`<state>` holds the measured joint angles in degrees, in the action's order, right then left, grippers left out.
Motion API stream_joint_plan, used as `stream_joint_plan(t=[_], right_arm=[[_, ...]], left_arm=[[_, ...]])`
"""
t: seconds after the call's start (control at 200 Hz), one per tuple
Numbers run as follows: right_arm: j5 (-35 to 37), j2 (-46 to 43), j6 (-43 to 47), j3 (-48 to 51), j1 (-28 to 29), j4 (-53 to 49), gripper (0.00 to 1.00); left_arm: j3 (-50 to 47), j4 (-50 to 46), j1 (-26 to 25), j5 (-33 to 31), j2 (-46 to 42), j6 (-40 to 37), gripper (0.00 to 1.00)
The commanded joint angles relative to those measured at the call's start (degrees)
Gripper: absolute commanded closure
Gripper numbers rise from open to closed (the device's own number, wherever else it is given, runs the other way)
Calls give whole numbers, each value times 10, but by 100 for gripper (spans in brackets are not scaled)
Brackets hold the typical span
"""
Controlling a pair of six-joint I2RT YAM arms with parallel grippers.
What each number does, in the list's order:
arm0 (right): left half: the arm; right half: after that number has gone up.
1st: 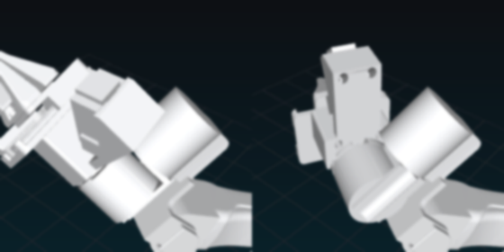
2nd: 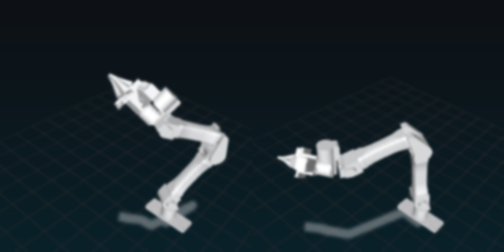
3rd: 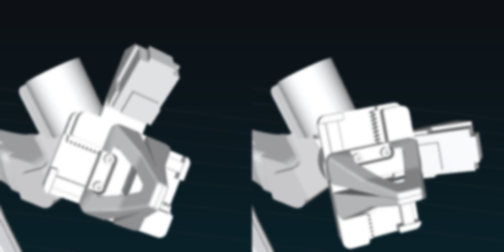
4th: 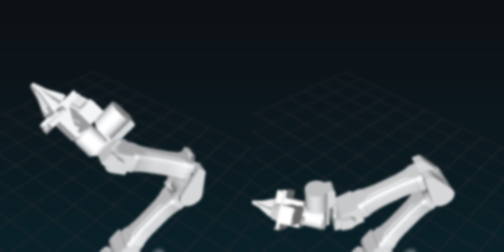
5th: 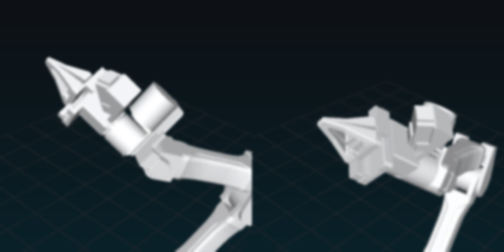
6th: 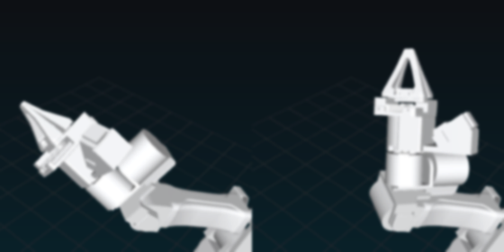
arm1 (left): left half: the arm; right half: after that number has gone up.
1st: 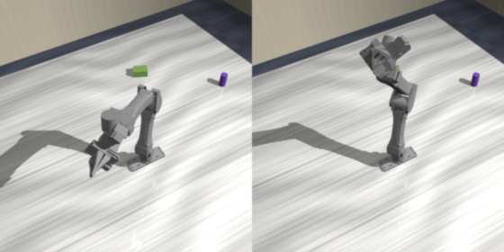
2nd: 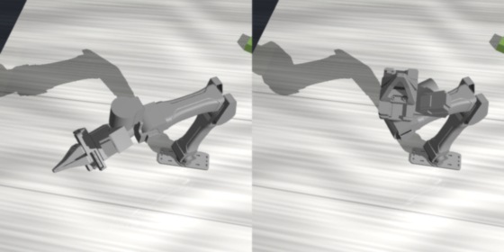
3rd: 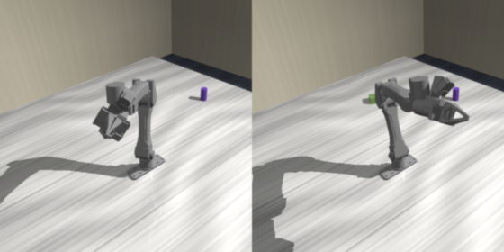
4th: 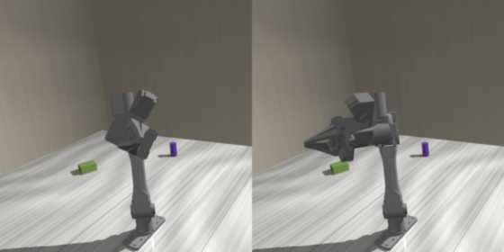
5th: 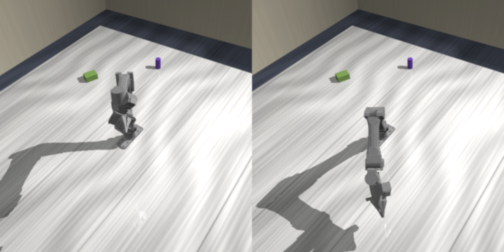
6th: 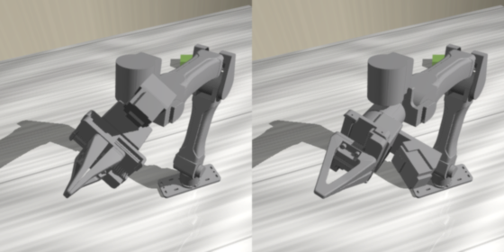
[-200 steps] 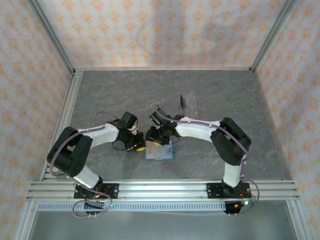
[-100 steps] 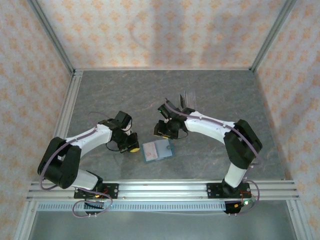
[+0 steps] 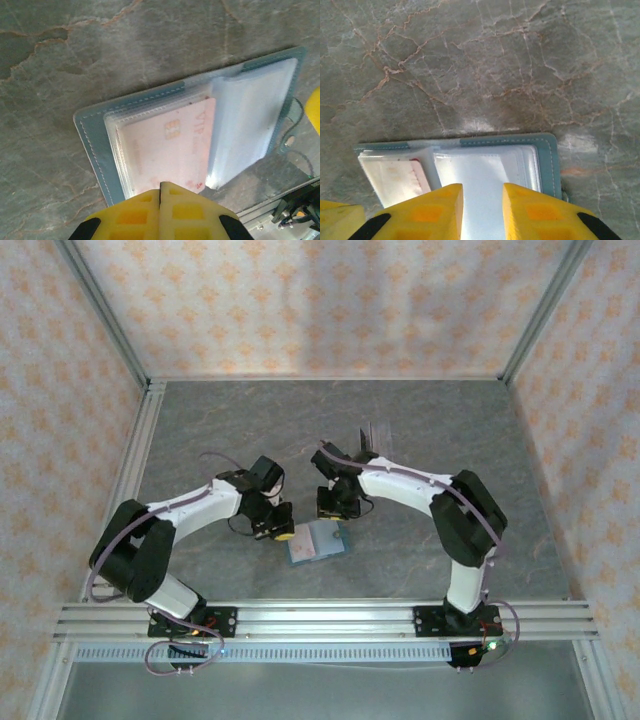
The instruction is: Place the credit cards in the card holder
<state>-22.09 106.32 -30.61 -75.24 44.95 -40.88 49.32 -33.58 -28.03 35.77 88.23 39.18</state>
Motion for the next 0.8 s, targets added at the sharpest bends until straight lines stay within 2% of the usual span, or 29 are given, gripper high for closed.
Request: stream_joint_plan(t=[0.0, 0.3, 0.475, 0.791], right_arm=[[41, 23, 34, -28, 9, -53, 72], [62, 57, 49, -27, 30, -62, 69], [72, 78, 45, -22, 42, -56, 70], [94, 51, 34, -11, 51, -57, 91]], left_arm=[[-11, 10, 0, 0, 8, 2, 100], [-41, 31, 0, -5, 30, 1, 100], [-42, 33, -1, -7, 39, -3, 100], [-48, 33, 0, -12, 52, -10, 100]])
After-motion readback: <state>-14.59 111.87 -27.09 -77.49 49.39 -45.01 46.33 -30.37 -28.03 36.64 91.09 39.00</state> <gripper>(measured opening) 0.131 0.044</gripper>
